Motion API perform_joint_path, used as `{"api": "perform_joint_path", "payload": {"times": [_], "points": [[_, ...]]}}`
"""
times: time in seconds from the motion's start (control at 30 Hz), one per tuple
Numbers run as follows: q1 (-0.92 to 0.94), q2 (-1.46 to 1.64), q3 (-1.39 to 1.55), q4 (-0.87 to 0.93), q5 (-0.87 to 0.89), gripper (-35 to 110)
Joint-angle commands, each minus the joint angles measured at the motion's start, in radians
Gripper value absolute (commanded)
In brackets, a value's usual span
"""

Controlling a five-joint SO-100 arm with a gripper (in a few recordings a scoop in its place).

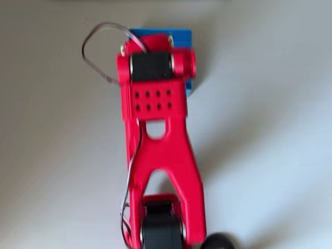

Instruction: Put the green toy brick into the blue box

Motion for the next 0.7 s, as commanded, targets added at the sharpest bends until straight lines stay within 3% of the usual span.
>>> {"api": "perform_joint_path", "payload": {"times": [0.0,0.33,0.67], "points": [[-0.015,0.256,0.213,-0.109,0.008,0],[-0.018,0.746,0.795,-0.259,-0.003,0],[-0.018,1.054,1.108,-0.278,0.005,0]]}}
